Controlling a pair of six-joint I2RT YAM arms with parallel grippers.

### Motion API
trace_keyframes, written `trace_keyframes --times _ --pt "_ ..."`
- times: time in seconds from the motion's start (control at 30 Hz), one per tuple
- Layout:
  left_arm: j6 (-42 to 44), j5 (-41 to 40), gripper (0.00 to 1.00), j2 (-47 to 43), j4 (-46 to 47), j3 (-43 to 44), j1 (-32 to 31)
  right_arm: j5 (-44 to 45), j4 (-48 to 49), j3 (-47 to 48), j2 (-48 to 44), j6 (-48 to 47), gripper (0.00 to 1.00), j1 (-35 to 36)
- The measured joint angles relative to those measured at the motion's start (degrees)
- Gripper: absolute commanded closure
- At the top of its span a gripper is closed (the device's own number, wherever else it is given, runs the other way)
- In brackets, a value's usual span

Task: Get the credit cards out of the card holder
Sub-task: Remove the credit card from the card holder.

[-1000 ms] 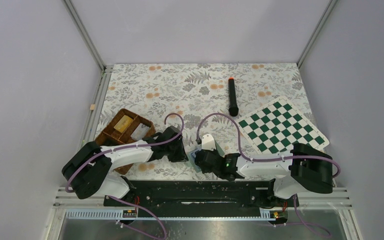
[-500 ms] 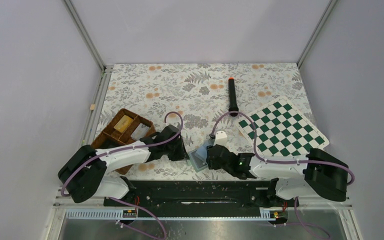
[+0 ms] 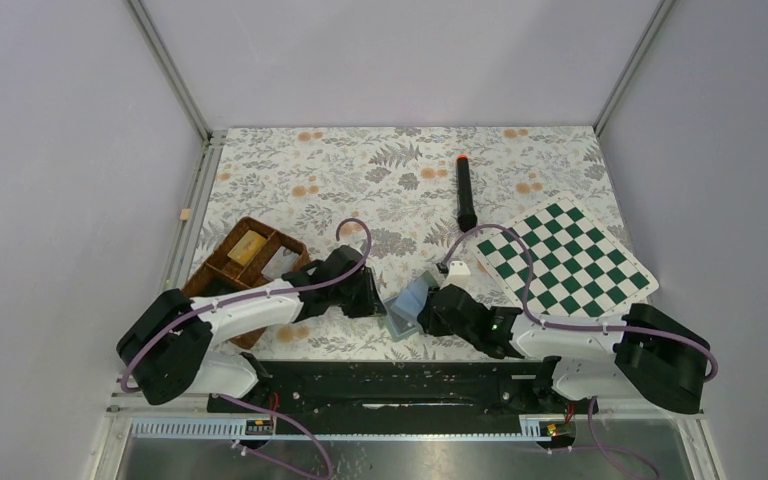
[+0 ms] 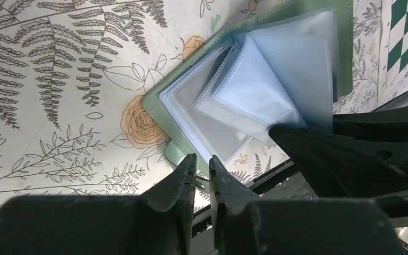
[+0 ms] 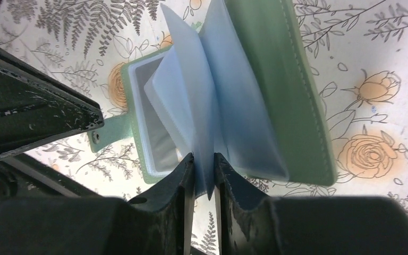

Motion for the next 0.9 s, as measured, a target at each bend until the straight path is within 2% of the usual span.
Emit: trace_keyframes --times 0.2,0.5,0.9 --pt "-0.2 -0.4 0.85 -1.2 -0.6 0.2 -0.9 -5.9 3.2 -1.9 -2.1 5.3 0.78 -1.1" --pt "-1.1 -2.7 0.86 -11.0 0.6 0.6 -6.5 -8.9 8.3 -5.1 -2.5 12.9 0.80 -1.1" --pt "-3.1 -8.5 0.89 -2.3 -2.4 1.0 -7.4 -9.2 12.3 -7.3 -2.4 16.9 0.79 -1.1"
